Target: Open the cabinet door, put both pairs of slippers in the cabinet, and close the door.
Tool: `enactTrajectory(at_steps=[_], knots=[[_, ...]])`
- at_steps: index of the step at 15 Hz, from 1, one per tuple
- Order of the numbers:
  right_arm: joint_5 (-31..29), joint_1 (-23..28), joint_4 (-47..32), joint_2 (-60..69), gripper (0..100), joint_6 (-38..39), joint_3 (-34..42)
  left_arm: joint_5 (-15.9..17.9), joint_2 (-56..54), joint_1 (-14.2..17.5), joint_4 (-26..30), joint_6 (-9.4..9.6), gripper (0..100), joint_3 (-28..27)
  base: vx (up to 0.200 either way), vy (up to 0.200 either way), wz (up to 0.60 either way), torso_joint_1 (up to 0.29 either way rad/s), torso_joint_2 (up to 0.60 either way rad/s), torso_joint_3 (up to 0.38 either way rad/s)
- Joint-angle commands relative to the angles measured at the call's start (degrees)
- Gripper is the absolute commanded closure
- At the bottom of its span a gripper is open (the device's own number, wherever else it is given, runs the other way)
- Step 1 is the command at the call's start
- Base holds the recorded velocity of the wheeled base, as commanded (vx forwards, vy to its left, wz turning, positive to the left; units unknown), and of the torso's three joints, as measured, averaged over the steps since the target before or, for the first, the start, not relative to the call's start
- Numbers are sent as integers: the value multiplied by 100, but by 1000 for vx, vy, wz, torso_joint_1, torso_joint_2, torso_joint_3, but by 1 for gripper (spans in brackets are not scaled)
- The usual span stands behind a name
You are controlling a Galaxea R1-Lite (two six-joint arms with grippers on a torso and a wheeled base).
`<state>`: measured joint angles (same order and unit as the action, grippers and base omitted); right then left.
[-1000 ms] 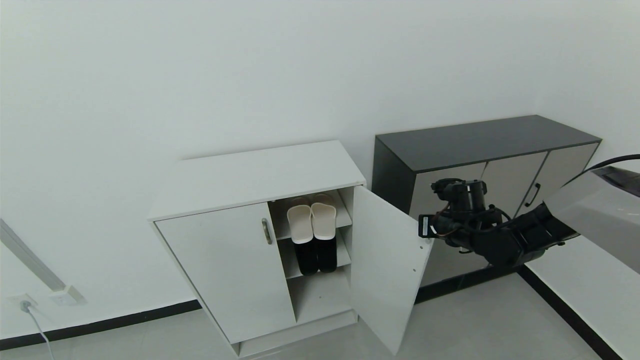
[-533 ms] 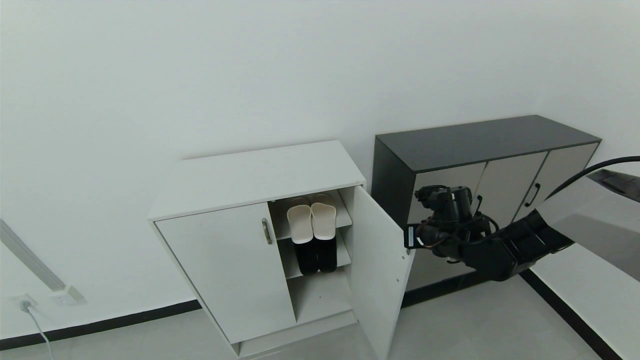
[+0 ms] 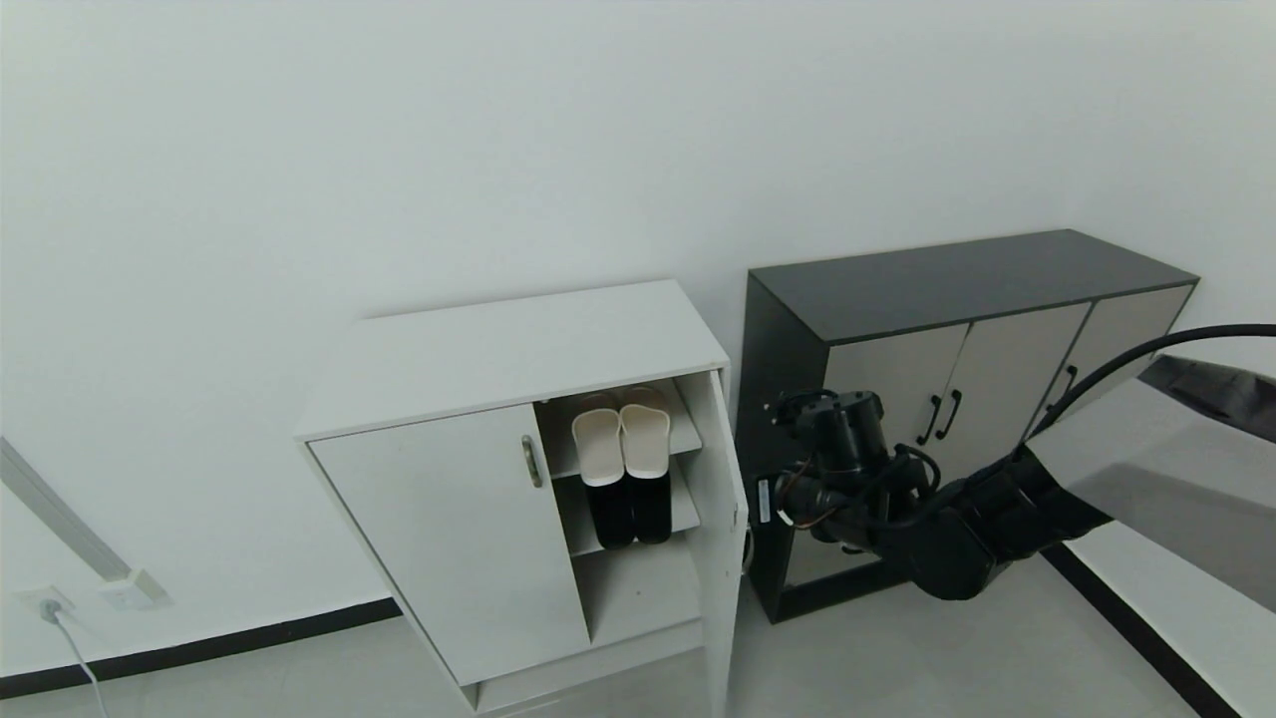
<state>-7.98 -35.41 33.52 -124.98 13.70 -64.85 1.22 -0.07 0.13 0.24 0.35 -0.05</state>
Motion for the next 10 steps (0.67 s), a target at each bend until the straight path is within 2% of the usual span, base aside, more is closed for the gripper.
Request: enactTrajectory(at_steps=[1, 10], knots=[[7, -212, 5, 44, 100, 54, -10, 1, 7, 4, -7, 0, 100, 5, 0, 0, 0, 0, 0, 0], [95, -862, 75, 334, 100, 361, -36, 1, 7, 4, 2, 0, 100, -4, 0, 0, 0, 0, 0, 0]])
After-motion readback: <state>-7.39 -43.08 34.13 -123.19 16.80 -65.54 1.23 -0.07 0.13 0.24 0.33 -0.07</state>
